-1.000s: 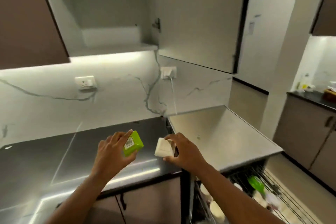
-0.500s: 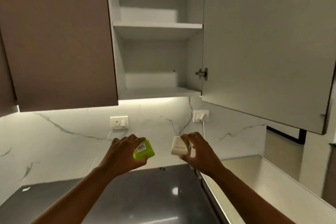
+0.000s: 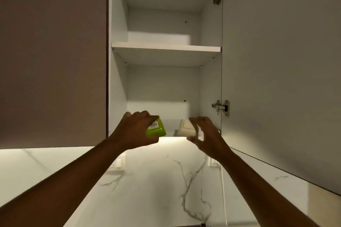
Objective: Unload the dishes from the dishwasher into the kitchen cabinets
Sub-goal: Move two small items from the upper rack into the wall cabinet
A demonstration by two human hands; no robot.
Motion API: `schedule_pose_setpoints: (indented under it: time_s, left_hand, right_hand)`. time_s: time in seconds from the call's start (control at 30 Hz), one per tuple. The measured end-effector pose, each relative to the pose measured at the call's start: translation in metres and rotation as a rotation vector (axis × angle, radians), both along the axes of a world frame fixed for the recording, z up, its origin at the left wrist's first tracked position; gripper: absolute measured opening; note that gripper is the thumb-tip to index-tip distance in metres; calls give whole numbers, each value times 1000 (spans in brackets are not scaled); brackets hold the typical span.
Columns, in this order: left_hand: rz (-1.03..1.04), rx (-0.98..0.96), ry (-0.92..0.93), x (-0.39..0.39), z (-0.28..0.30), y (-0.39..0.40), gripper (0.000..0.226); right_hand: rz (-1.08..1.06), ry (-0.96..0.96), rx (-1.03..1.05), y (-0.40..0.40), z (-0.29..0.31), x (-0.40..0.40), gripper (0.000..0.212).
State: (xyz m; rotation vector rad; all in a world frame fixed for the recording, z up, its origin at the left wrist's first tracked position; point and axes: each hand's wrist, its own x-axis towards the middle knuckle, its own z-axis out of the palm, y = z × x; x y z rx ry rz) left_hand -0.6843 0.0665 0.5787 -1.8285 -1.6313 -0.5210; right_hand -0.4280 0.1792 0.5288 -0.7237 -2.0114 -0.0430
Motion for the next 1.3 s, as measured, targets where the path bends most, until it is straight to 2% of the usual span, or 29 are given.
schedule_pose_setpoints:
  time_s: [0.1,0.2,0.37,0.53,0.63,0.73,0.87,1.0,1.1,1.23,1.3]
  left_hand:
    - [81,30,38,-2,19,42,93]
    - [135,-19,28,-4,29,80,92]
    - [79,-227,-194,-12,23,130,80]
    - [97,-313,-106,-17,28,166,65]
    - [87,-355,-105,-15,33,188,65]
    - [66,-431,-156,-8,38,209,65]
    - [54,-544,-236,4,43,235,78]
    - [41,-552,-234,14,45,264,69]
    - [39,-570,-255,17,46,272,73]
    - [-16,-547,-324,15,32,281,77]
    - [-52,-525,-353,11,25,286,78]
  right_hand:
    - [20,-7,-82,39,21,-6,64]
    - [29,-87,-128,73,38,-13,64]
    - [-31,-171,-244,113,45,-32,57]
    - [-96,-236,-404,145,47,-39,42]
    - [-142,-260,-459,161,50,-41,46]
    - [-178,-294,-464,172,53,-40,44]
    - [-254,-319,-439,185,52,-42,42]
    - [-299,-359,-450,197,53,-48,44]
    - [-340,-389,-420,206,52,-47,43]
    - [-366,-394,-374,211,52,-49,57]
    - [-375,-371,-332,211,57,-49,53]
